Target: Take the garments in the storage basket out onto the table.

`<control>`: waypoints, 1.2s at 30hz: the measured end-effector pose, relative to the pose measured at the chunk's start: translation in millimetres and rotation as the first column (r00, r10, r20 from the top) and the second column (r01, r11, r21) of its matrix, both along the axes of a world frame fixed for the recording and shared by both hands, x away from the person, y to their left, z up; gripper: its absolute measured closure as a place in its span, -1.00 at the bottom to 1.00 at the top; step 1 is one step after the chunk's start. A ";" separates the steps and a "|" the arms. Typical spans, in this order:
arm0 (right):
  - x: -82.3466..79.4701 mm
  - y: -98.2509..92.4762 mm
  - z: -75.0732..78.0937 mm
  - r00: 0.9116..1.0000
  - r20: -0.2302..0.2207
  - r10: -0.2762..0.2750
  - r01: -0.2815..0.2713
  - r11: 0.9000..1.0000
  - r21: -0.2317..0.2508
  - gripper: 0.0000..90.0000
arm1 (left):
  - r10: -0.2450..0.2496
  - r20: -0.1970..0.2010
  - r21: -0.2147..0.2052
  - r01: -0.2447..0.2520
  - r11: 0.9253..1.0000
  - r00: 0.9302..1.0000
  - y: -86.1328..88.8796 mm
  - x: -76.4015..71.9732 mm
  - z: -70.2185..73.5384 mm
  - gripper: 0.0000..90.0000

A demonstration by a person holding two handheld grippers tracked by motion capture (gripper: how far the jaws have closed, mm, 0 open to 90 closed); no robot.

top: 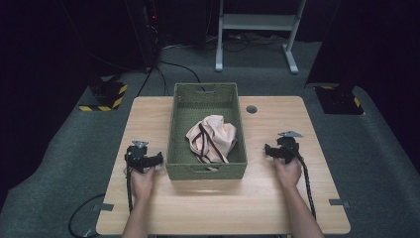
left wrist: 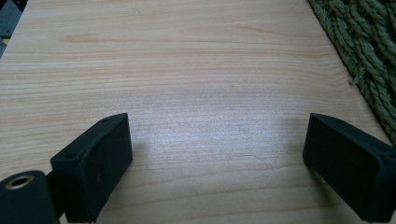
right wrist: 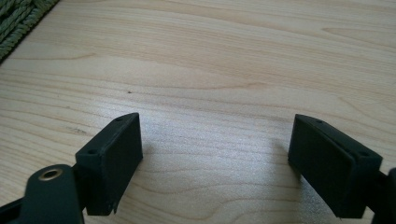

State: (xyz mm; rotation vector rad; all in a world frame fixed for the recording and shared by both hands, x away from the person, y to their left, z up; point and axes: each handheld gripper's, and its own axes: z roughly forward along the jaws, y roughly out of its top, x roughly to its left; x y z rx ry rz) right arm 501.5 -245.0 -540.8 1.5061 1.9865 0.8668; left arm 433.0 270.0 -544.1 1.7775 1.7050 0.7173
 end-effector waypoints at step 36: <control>-6.4 -14.9 14.0 0.998 -0.003 0.064 -0.063 0.991 0.119 -0.76 | -0.001 -0.001 -0.001 0.001 1.000 1.000 0.0 0.0 0.0 -0.82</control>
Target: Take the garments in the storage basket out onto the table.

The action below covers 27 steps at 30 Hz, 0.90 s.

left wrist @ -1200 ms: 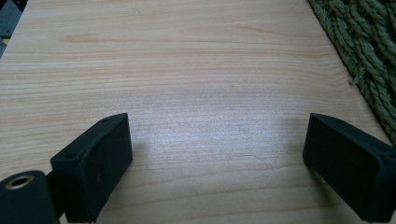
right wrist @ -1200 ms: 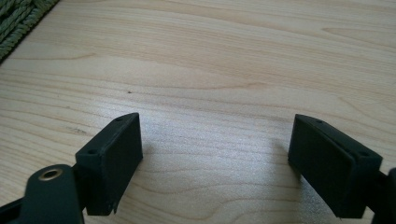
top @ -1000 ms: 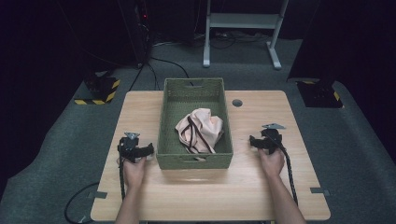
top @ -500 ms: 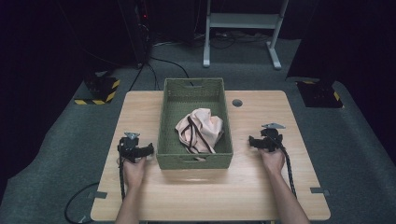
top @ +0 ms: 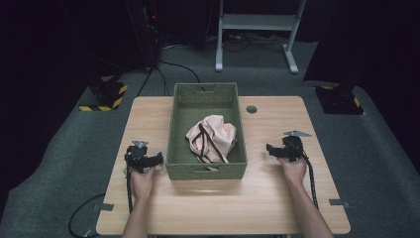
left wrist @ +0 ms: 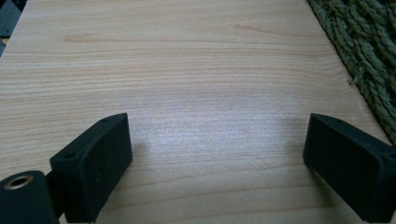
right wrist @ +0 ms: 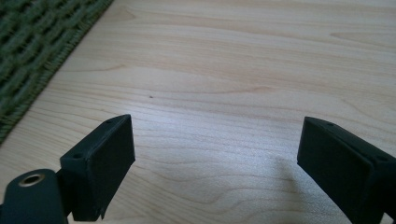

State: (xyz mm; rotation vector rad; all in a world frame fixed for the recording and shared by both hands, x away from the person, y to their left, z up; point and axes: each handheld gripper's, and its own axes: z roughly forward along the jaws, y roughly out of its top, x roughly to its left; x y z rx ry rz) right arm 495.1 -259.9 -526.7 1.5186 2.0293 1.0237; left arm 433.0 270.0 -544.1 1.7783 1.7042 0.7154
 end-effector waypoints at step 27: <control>-12.6 17.9 39.4 0.988 0.103 0.119 -0.134 0.980 0.149 -0.80 | -0.002 -0.002 0.000 0.002 1.000 1.000 0.0 -0.2 0.0 -0.82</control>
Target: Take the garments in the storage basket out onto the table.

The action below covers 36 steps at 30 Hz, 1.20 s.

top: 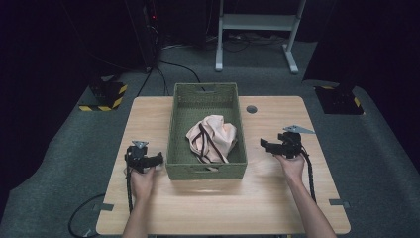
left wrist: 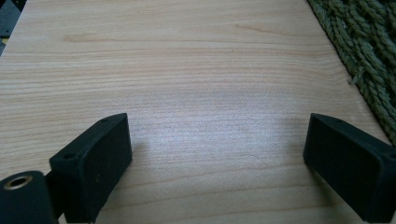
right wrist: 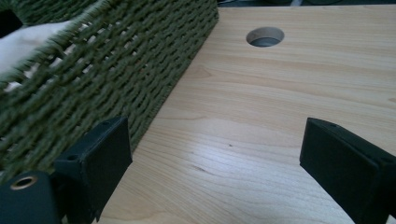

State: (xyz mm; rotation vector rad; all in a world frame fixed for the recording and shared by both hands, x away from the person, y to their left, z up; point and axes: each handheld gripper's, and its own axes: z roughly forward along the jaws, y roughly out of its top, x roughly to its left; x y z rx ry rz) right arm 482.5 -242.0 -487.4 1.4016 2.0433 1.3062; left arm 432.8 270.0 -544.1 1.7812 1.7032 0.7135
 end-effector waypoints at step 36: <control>-2.1 42.7 61.8 0.988 0.103 0.119 -0.126 0.989 0.072 -0.84 | -0.001 0.000 -0.001 0.001 1.000 1.000 0.1 0.1 0.0 -0.83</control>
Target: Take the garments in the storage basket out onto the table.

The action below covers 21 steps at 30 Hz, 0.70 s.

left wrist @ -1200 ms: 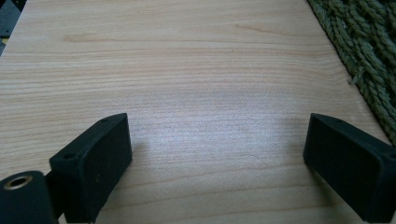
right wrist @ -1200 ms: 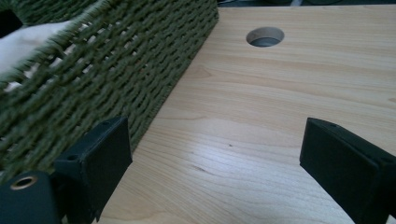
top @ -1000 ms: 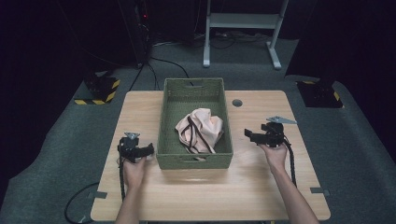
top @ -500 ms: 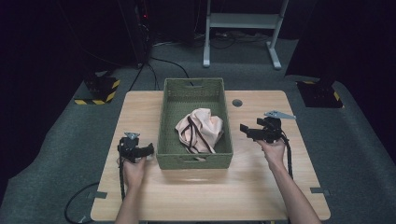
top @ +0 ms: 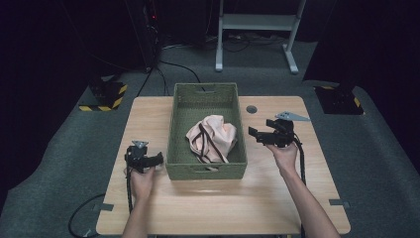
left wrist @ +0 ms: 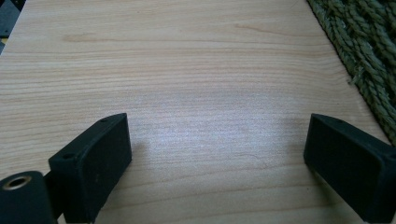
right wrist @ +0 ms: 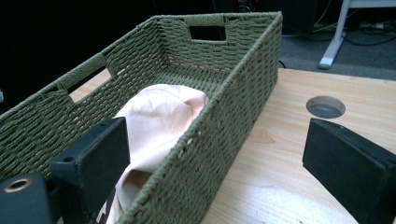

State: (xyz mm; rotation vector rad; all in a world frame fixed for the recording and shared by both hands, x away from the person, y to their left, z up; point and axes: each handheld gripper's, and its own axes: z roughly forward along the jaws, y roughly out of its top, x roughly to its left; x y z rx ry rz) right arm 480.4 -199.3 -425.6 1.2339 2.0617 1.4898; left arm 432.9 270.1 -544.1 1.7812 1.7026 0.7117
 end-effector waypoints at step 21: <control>5.6 38.3 13.9 0.998 0.013 0.063 -0.062 0.998 -0.025 -0.84 | 0.000 0.002 -0.004 0.000 1.000 1.000 0.2 0.0 -0.1 -0.83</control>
